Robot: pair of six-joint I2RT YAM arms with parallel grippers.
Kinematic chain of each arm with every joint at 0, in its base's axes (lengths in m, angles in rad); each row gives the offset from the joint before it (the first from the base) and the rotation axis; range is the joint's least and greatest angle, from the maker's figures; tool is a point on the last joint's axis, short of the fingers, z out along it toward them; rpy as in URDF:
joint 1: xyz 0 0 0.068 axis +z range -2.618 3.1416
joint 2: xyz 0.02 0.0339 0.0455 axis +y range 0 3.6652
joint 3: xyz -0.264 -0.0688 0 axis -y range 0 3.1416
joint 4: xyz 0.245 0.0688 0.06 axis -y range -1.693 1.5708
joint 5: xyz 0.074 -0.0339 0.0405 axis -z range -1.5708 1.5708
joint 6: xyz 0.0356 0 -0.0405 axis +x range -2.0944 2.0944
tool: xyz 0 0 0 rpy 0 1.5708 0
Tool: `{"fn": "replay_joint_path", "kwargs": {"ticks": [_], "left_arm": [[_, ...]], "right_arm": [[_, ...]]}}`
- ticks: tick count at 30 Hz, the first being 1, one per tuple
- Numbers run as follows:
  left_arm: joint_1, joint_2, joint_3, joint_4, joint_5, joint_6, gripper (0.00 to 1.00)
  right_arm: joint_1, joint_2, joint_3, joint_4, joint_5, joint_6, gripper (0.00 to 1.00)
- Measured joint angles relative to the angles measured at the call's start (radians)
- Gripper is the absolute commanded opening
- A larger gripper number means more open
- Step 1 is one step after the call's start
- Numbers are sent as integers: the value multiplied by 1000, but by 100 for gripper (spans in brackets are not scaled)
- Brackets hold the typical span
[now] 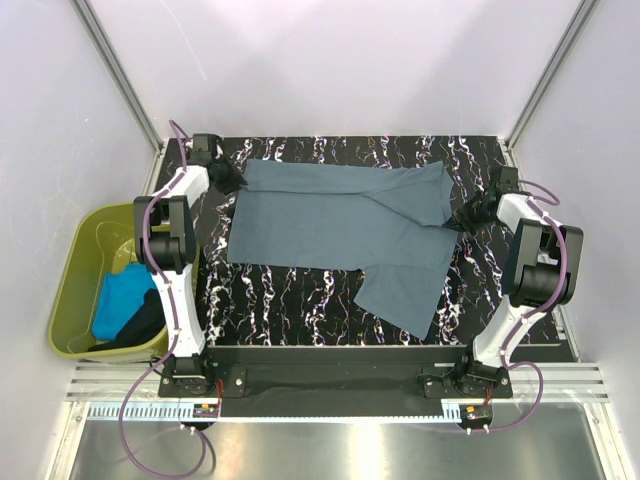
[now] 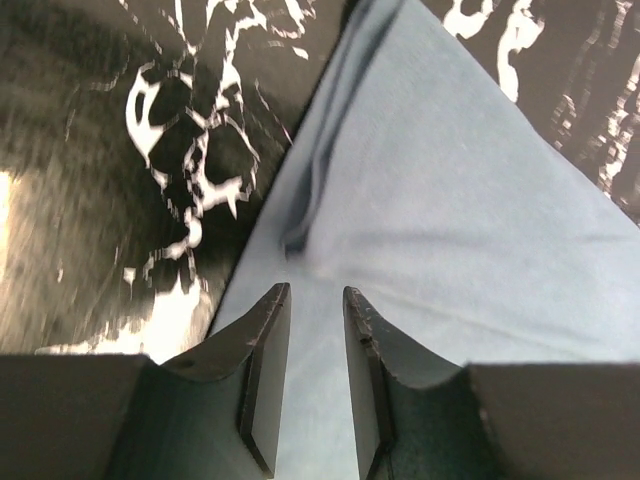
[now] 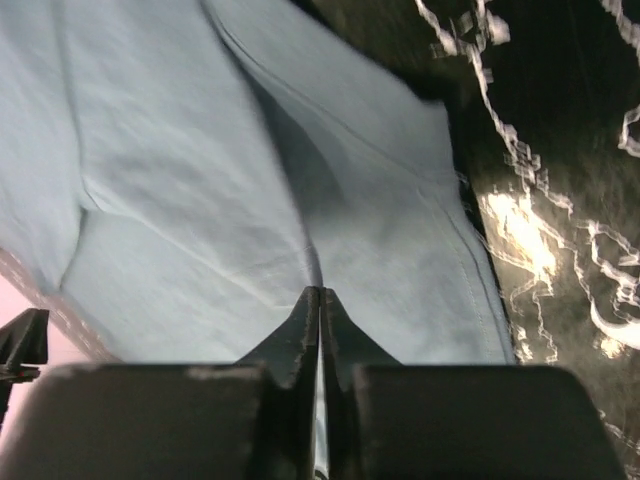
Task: Fold and stack the t-shirts
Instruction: Fold the tshirt
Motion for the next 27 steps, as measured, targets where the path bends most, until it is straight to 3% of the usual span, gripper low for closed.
{"fn": "replay_joint_path", "kwargs": {"ticks": [9, 17, 27], "left_arm": [[-11, -76, -15, 24, 71, -1, 32], [-57, 57, 105, 63, 172, -32, 31], [-32, 133, 129, 81, 206, -80, 30]], "right_arm": [[-3, 3, 0, -84, -78, -52, 0], [-6, -32, -32, -89, -121, -44, 0], [-5, -220, -144, -89, -133, -6, 0]]}}
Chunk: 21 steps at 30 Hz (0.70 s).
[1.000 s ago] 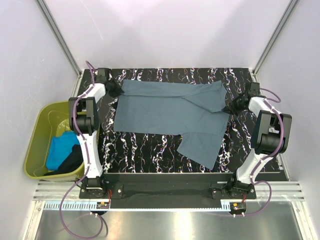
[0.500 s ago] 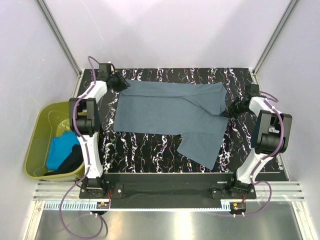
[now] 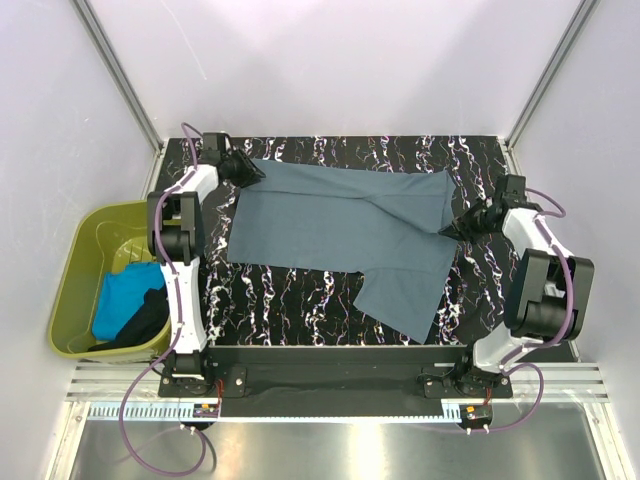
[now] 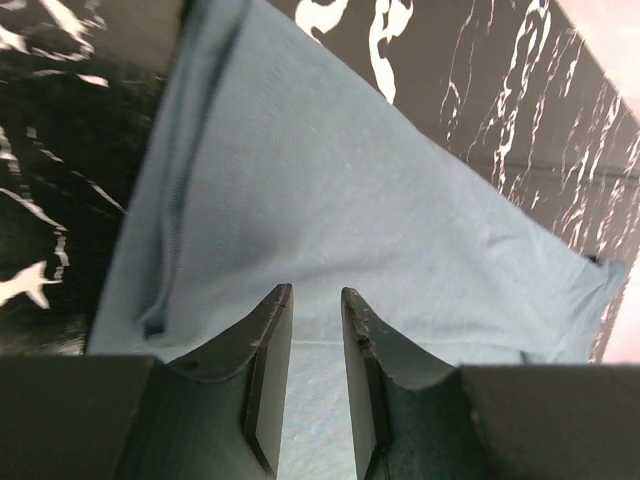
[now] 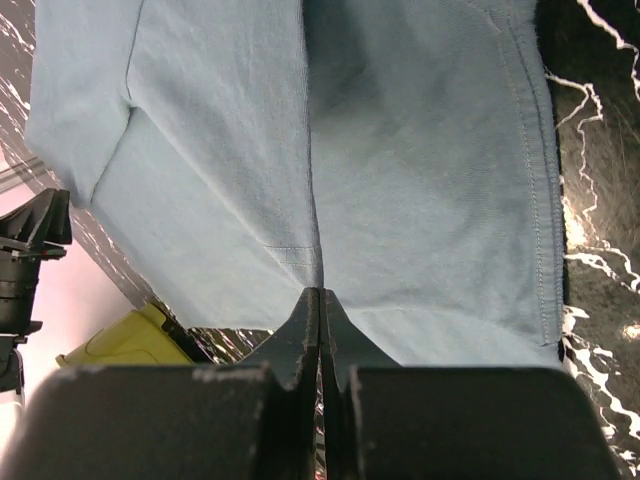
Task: Fold and stack the t-shirts
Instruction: Fold the tshirt
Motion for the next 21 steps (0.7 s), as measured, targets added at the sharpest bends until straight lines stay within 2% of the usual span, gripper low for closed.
{"fn": "replay_joint_path", "kwargs": {"ticks": [4, 10, 11, 13, 16, 18, 20, 21], "left_arm": [[9, 0, 0, 24, 9, -18, 30], [8, 0, 0, 35, 18, -26, 30], [8, 0, 0, 37, 19, -26, 30], [7, 0, 0, 40, 20, -26, 30], [6, 0, -2, 48, 23, -27, 30], [6, -3, -18, 78, 30, -39, 30], [6, -3, -33, 101, 40, -53, 30], [6, -3, -39, 105, 45, -61, 30]], "right_arm": [[5, 14, -8, 1, -6, 2, 2], [21, 161, -7, 5, -29, 8, 6], [22, 182, -7, -2, -32, 10, 11], [22, 206, -7, -19, -30, 8, 13], [22, 212, 28, -74, -13, -3, 23], [23, 218, 97, -103, 10, -11, 39], [23, 236, 196, -109, 42, -27, 45], [22, 257, 262, -111, 57, -36, 54]]}}
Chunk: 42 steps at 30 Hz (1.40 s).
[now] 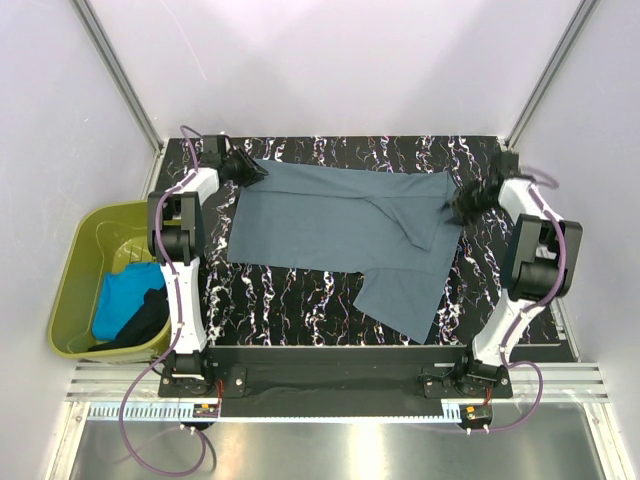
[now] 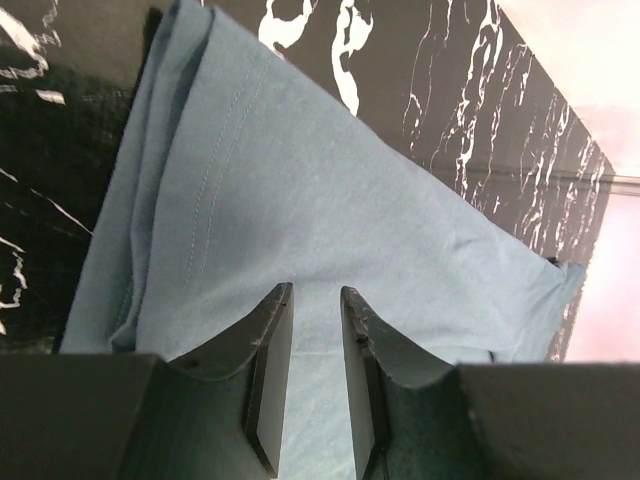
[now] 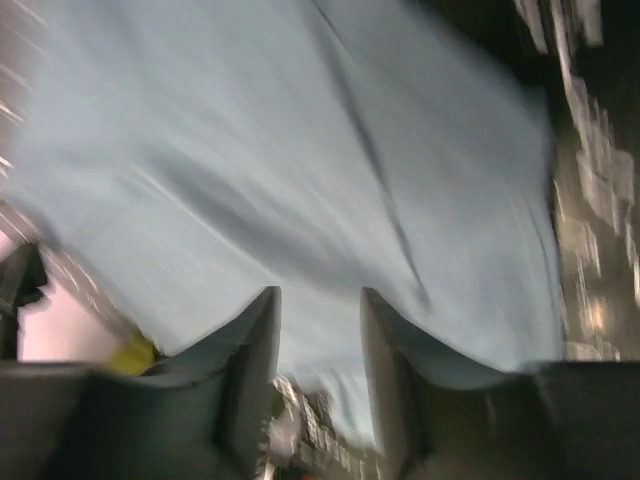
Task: Fold and stack the t-shirts
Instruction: Fold the tshirt
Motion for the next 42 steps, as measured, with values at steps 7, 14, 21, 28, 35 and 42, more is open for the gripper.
{"fn": "replay_joint_path", "kwargs": {"ticks": [7, 14, 21, 28, 35, 42], "left_arm": [[0, 0, -20, 53, 25, -29, 29], [0, 0, -30, 79, 28, -63, 27], [0, 0, -30, 79, 26, -77, 26], [13, 3, -30, 78, 26, -90, 22], [21, 4, -47, 75, 20, -114, 19], [24, 8, -71, 35, 3, -126, 15]], "right_arm": [[0, 235, 418, 37, 72, -64, 79], [0, 451, 656, 41, 89, -117, 59], [0, 557, 764, 36, 84, -124, 46], [0, 611, 843, 37, 77, -135, 47], [0, 695, 949, 29, 53, -135, 44], [-1, 747, 999, 15, 87, -118, 0]]}}
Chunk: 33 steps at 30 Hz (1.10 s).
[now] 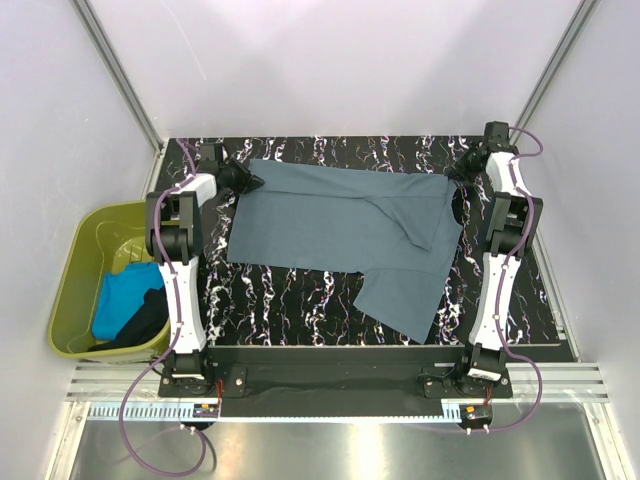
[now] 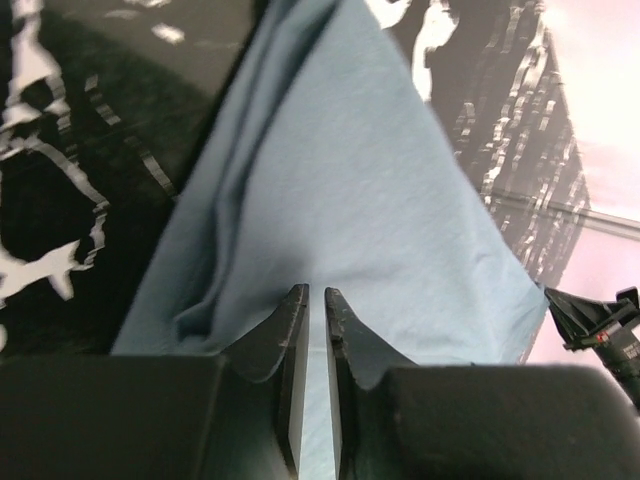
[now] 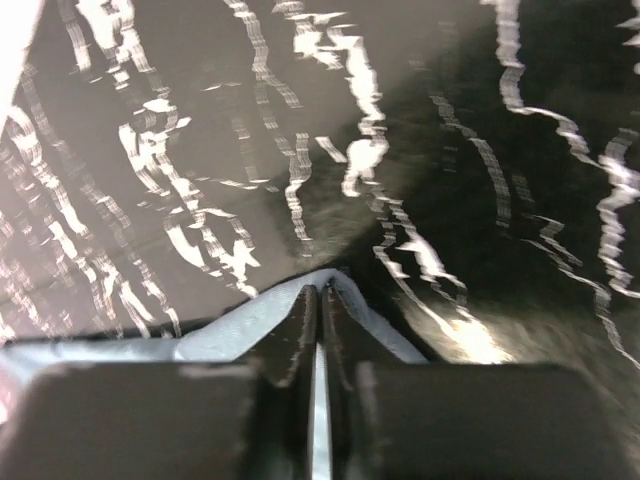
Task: Fold and stack the t-shirts
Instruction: Fold the tshirt
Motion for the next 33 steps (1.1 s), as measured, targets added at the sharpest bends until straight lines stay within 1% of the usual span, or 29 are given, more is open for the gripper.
{"fn": "replay_joint_path", "kwargs": {"ticks": [8, 13, 14, 15, 16, 17, 18, 20, 21, 22, 24, 28, 31, 33], "left_arm": [[15, 0, -5, -45, -36, 4, 11], [18, 0, -2, -51, -37, 11, 12], [18, 0, 1, -56, -37, 17, 13], [18, 0, 3, -60, -37, 24, 16], [18, 0, 3, -62, -37, 30, 18], [18, -2, 3, -64, -37, 38, 20], [17, -7, 3, -69, -37, 45, 23], [16, -28, -5, -92, -41, 65, 24], [16, -48, -18, -103, -43, 74, 25], [13, -74, -39, -113, -45, 82, 27], [6, -143, -93, -133, -48, 104, 27], [-27, -315, -214, -159, -47, 153, 29], [-88, -453, -304, -167, -34, 193, 29], [-136, -518, -349, -168, -21, 211, 29]], "right_arm": [[-2, -13, -19, -11, 135, 37, 0], [-1, -16, -19, -15, 158, 48, 23], [-1, -16, -11, -22, 159, 48, 33], [-1, -14, 4, -41, 163, 48, 36], [-1, -10, 37, -84, 171, 45, 42], [-1, 0, 82, -127, 183, 41, 53], [-2, 3, 115, -154, 196, 41, 59], [-3, -3, 167, -234, 221, 25, 67], [-4, -20, 168, -256, 232, 15, 74], [-5, -43, 151, -283, 244, 10, 76], [-4, -122, 62, -325, 255, -10, 80], [3, -319, -186, -357, 262, -42, 82], [43, -510, -451, -304, 237, -56, 81], [100, -648, -633, -248, 208, -68, 80]]}}
